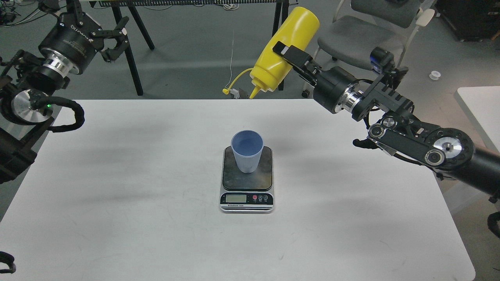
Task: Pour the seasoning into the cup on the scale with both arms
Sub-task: 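Tilt the bottle nozzle down into the blue cup, then raise the bottle upright and lower it back to its spot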
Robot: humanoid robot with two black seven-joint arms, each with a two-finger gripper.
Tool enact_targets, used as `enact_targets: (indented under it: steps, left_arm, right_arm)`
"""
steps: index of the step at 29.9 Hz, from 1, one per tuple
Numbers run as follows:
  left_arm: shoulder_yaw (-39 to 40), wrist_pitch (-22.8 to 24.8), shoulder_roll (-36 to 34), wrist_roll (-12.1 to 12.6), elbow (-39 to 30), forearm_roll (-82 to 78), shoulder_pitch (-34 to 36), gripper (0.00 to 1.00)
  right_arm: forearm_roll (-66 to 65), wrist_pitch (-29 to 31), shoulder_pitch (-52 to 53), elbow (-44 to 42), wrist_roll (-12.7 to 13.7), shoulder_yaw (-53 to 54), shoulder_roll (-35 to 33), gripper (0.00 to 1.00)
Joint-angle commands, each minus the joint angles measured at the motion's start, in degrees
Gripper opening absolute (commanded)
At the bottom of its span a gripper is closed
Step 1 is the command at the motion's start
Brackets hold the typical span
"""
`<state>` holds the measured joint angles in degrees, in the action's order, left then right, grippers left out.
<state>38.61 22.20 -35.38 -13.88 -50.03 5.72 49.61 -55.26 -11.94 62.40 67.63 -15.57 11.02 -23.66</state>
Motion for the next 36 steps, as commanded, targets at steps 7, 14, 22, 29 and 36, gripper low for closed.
enact_targets:
  steps: [7,14,22,29,36]
  left_arm:
    - [0.07,-0.05,0.05,-0.1,0.02,0.0,-0.39,0.99]
    - [0.07,-0.05,-0.3,-0.1,0.02,0.0,-0.39,0.99]
    - [0.07,-0.05,-0.13,-0.18,0.02,0.0,-0.48,0.99]
    - [0.07,-0.05,-0.39,-0.18,0.02,0.0,-0.48,0.99]
    - [0.07,-0.05,-0.92,-0.18,-0.07,0.0,-0.39,0.99]
  right_arm:
    - [-14.95,-6.5,4.84,-7.07,0.02,-11.37,6.25,0.38]
    - [-20.67,-9.68,3.96,-11.38,0.02,-13.92,10.48,0.38]
    - [-23.4,-11.26,3.26,-11.47,-0.07,-16.3,10.57,0.38]
    - [-22.61,-11.44,3.52,-11.03,0.1,-15.42,10.22,0.38]
    - [-17.54,-10.65,1.07,-8.76,0.19,-5.59,5.04,0.38]
